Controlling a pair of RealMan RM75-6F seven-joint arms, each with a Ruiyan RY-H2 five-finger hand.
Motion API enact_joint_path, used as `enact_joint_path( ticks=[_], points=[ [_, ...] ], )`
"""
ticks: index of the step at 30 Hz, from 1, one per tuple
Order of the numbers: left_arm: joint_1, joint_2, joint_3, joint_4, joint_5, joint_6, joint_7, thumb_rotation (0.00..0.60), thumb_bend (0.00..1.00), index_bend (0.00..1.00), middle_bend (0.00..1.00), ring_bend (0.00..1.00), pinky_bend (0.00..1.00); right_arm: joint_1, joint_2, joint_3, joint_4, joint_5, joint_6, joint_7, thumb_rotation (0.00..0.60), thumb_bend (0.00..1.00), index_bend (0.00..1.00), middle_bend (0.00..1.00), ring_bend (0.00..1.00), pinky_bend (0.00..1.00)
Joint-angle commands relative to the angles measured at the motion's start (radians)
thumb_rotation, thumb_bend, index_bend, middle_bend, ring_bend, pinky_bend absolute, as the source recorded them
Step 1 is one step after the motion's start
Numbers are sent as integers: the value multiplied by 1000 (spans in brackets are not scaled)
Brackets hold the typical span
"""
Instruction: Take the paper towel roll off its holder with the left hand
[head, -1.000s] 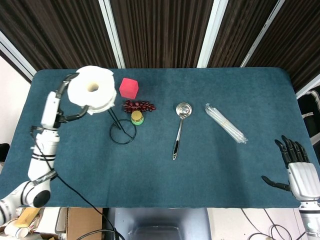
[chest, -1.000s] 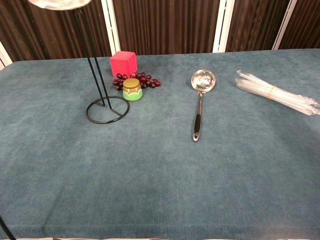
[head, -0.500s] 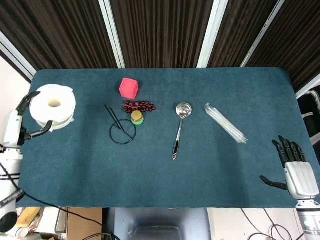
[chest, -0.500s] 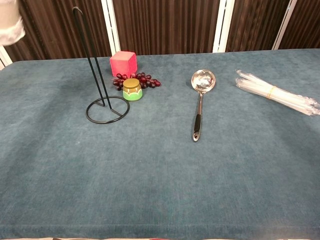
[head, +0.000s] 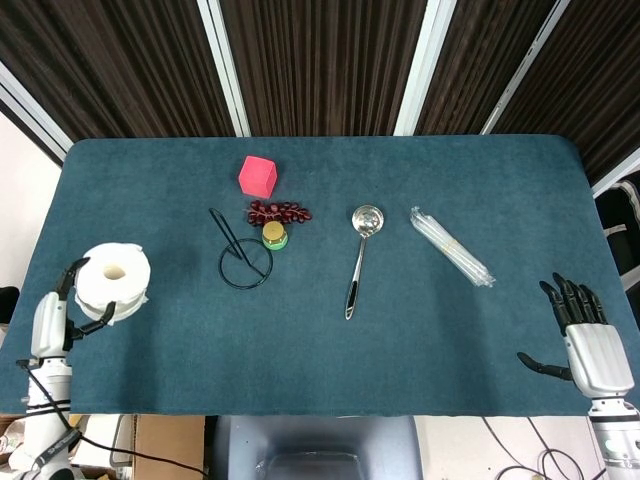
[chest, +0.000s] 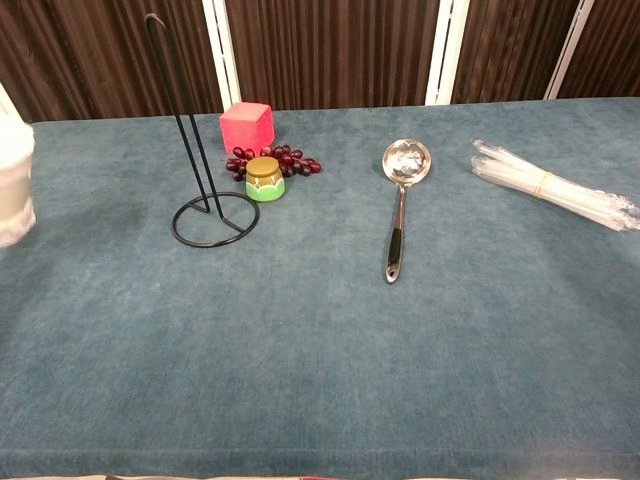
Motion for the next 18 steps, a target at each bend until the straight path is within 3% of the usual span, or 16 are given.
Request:
enact_joint_path(
  ticks=[1, 7, 10, 13, 18],
  points=[
    [17, -62, 1, 60, -29, -13, -27, 600, 448, 339, 521, 494, 779, 1, -1, -1, 0, 2, -4, -1, 600, 152, 0, 0, 0, 69],
    [38, -137, -26, 129, -63, -3, -61, 600, 447, 339, 524, 492, 778, 2, -4, -2, 2, 3, -6, -5, 600, 151, 0, 0, 0, 69],
    [41, -151, -31, 154, -68, -15, -62, 600, 446, 297, 485, 444, 749, 3, -5, -3, 3, 4, -9, -8, 600, 151, 0, 0, 0, 69],
    [46, -150, -27, 159, -69, -33, -51, 600, 442, 221, 393, 368, 692, 4, -6, -3, 4, 4, -10, -9, 600, 151, 0, 0, 0, 69],
    [56, -124, -13, 124, -71, -90, -71, 600, 419, 56, 124, 143, 470, 3, -7, -4, 5, 2, -7, -8, 600, 151, 0, 0, 0, 69]
  ],
)
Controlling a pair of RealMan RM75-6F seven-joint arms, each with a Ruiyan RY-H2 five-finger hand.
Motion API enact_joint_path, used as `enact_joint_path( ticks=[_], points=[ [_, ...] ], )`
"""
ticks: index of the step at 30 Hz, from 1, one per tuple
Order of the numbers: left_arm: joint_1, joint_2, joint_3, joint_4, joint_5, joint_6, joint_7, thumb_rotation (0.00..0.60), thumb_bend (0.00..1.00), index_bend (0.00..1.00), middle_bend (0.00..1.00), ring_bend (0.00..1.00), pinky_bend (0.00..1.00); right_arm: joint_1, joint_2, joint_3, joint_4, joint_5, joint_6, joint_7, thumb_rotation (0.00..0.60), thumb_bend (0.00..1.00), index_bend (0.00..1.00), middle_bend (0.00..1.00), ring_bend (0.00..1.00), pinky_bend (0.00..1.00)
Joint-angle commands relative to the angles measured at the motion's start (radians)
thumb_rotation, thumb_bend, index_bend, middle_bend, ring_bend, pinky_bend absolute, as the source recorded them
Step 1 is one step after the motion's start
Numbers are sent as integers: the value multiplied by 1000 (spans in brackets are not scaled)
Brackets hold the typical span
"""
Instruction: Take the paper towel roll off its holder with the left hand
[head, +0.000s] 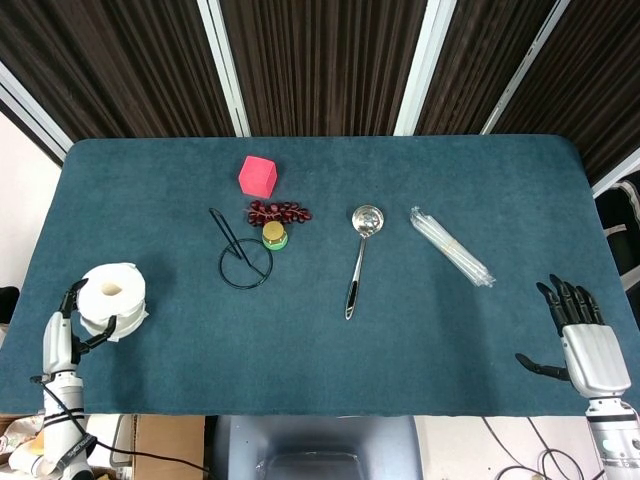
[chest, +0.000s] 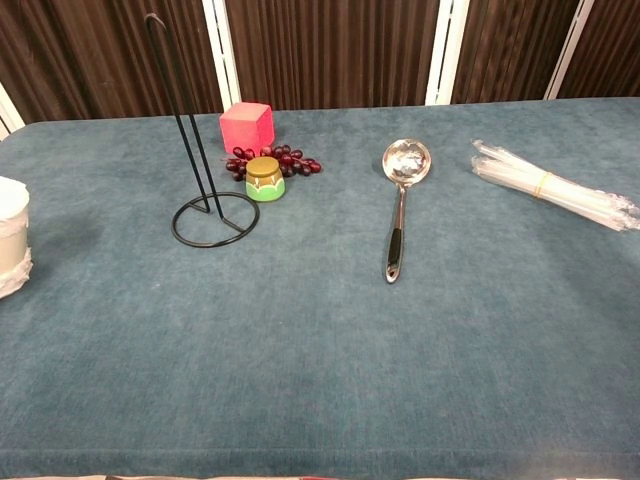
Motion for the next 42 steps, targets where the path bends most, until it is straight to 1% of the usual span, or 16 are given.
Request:
enact_joint_path(
  ticks=[1, 3, 5, 9, 13, 16, 20, 24, 27, 30, 34, 36, 37, 42],
  points=[
    [8, 24, 10, -32, -6, -44, -14, 600, 416, 32, 81, 110, 417, 0, 0, 0, 0, 0, 0, 0, 600, 151, 0, 0, 0, 69],
    [9, 37, 15, -44, -8, -62, -1, 600, 414, 5, 19, 47, 301, 0, 0, -1, 1, 0, -2, -1, 600, 151, 0, 0, 0, 69],
    [8, 48, 19, -50, -16, -78, 40, 600, 414, 0, 0, 4, 222, 1, -1, -1, 1, 1, -3, -2, 600, 151, 0, 0, 0, 69],
    [14, 61, 22, -70, -14, -59, 114, 600, 403, 0, 0, 0, 167, 2, -2, -2, 1, 2, -6, -4, 600, 151, 0, 0, 0, 69],
    [21, 85, 28, -105, -27, -41, 231, 600, 402, 0, 0, 0, 139, 2, -1, -3, 1, 0, -4, -4, 600, 151, 0, 0, 0, 69],
    [31, 109, 30, -147, -26, -21, 279, 600, 402, 0, 0, 0, 134, 2, -2, -3, 1, 1, -5, -4, 600, 151, 0, 0, 0, 69],
    [42, 144, 25, -212, -44, -12, 328, 600, 393, 0, 0, 0, 130, 2, -2, -4, 2, -1, -5, -5, 600, 151, 0, 0, 0, 69],
    [50, 164, 16, -239, -46, 6, 352, 600, 392, 0, 0, 0, 128, 3, -2, -4, 2, 2, -9, -6, 600, 151, 0, 0, 0, 69],
    [55, 175, 14, -248, -24, 36, 371, 600, 393, 0, 0, 0, 127, 4, -2, -4, 1, 5, -12, -8, 600, 152, 0, 0, 0, 69],
    [50, 186, 21, -226, 38, 81, 413, 600, 391, 0, 0, 0, 119, 4, -1, -4, 0, 5, -12, -6, 600, 152, 0, 0, 0, 69],
    [39, 207, 53, -157, 156, 148, 516, 600, 384, 3, 0, 0, 99, 4, 2, -2, -1, 7, -11, -4, 600, 151, 0, 0, 0, 69],
    [32, 226, 70, -129, 197, 157, 564, 600, 380, 29, 0, 0, 94, 4, 3, -3, -2, 8, -12, -5, 600, 151, 0, 0, 0, 69],
    [29, 235, 73, -116, 212, 164, 590, 600, 380, 41, 0, 0, 93, 4, 5, -3, -3, 9, -14, -6, 600, 151, 0, 0, 0, 69],
    [24, 258, 82, -109, 233, 164, 624, 600, 382, 75, 0, 0, 83, 4, 9, -2, -7, 13, -14, -11, 600, 152, 0, 0, 0, 69]
  ],
)
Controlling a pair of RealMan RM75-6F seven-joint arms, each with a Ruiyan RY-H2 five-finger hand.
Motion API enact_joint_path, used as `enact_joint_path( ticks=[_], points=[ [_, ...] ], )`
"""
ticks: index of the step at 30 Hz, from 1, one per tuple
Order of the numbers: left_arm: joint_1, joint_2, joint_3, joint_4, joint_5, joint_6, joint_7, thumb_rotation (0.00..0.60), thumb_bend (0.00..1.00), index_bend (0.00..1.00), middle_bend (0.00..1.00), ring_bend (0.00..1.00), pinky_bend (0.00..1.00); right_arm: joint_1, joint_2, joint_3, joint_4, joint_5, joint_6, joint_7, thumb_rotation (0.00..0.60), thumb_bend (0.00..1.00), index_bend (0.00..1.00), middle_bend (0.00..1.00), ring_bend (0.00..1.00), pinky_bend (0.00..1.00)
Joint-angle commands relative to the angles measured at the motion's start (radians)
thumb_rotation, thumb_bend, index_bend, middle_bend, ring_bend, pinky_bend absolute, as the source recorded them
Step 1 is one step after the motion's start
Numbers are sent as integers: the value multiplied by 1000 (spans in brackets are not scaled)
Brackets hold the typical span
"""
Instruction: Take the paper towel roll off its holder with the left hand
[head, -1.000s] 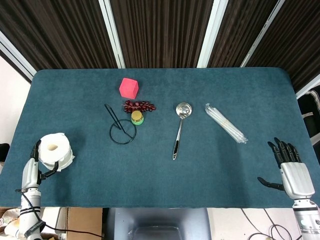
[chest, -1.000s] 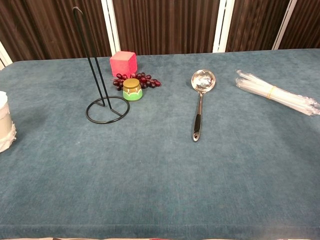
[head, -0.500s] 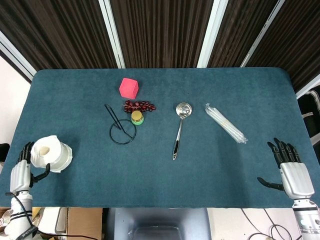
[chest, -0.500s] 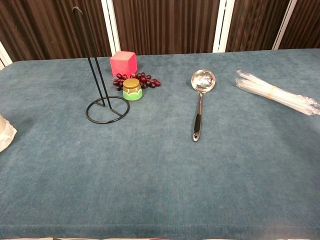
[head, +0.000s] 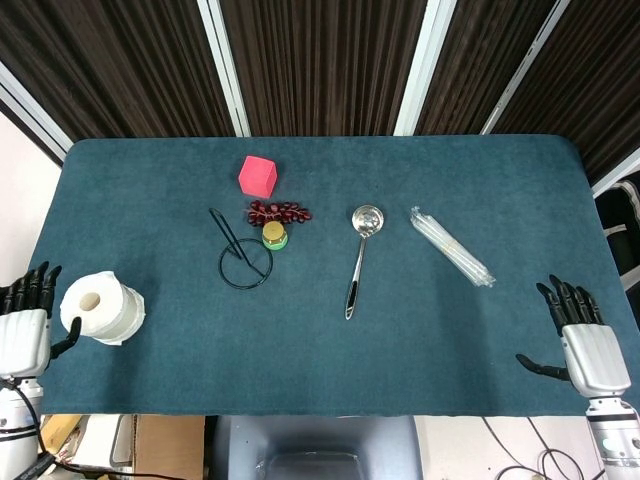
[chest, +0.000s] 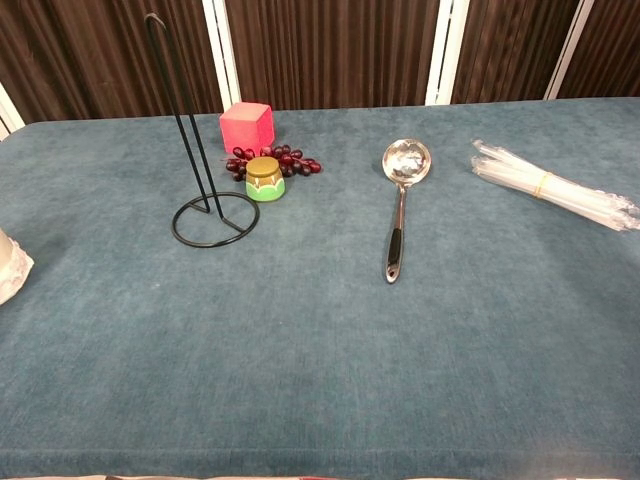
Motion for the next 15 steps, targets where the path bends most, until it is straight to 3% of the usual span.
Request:
enact_joint_path(
  ticks=[1, 5, 15],
  points=[
    [-8, 37, 19, 6, 28, -4, 39, 600, 381, 76, 0, 0, 80, -1, 4, 1, -4, 4, 1, -6, 600, 151, 0, 0, 0, 69],
    [-13, 139, 62, -98, 8, -87, 212, 600, 380, 79, 0, 0, 73, -3, 17, 4, -20, 12, 2, -14, 600, 151, 0, 0, 0, 69],
    [-14, 172, 55, -163, -36, -112, 237, 600, 363, 91, 21, 0, 72, -2, 29, 11, -33, 34, -6, -27, 600, 151, 0, 0, 0, 69]
  ],
)
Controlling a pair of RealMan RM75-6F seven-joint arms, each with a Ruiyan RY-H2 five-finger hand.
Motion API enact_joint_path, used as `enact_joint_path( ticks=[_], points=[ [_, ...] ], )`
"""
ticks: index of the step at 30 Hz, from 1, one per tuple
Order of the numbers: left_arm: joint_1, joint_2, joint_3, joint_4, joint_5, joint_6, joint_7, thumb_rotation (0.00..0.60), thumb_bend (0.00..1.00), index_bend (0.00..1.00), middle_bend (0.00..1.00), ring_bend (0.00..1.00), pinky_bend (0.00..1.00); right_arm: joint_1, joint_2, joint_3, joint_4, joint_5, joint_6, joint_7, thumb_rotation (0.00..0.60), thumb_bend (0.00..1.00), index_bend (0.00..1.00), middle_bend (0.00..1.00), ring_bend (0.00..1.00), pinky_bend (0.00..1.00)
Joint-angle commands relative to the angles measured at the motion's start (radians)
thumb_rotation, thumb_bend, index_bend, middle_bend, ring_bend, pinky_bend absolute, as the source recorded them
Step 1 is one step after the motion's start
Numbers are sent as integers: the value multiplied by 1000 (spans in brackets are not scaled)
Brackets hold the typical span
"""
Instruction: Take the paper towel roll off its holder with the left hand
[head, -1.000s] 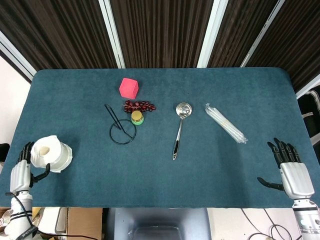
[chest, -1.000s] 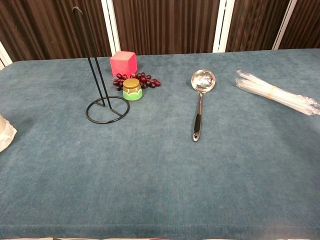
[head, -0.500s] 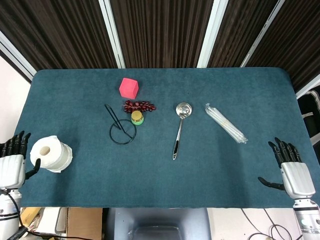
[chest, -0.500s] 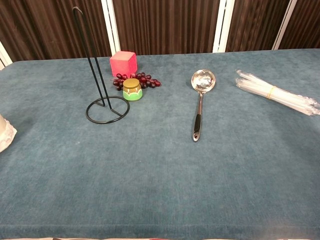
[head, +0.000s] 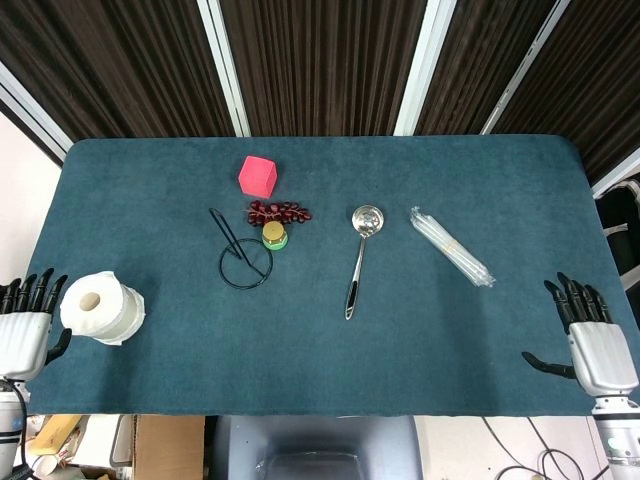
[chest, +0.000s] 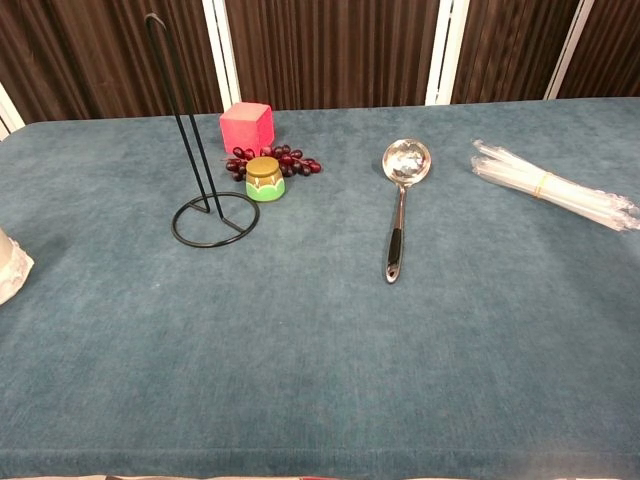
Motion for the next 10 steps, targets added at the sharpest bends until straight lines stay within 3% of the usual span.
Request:
enact_joint_path(
  ticks=[1, 10],
  points=[
    [1, 8, -4, -14, -19, -7, -3, 600, 364, 91, 26, 0, 72, 0, 0, 1, -3, 5, -1, -5, 600, 151, 0, 0, 0, 69],
    [-4, 16, -4, -45, -73, -44, 24, 600, 364, 102, 55, 0, 72, -1, -3, 0, -3, 1, 0, -2, 600, 151, 0, 0, 0, 69]
  ],
)
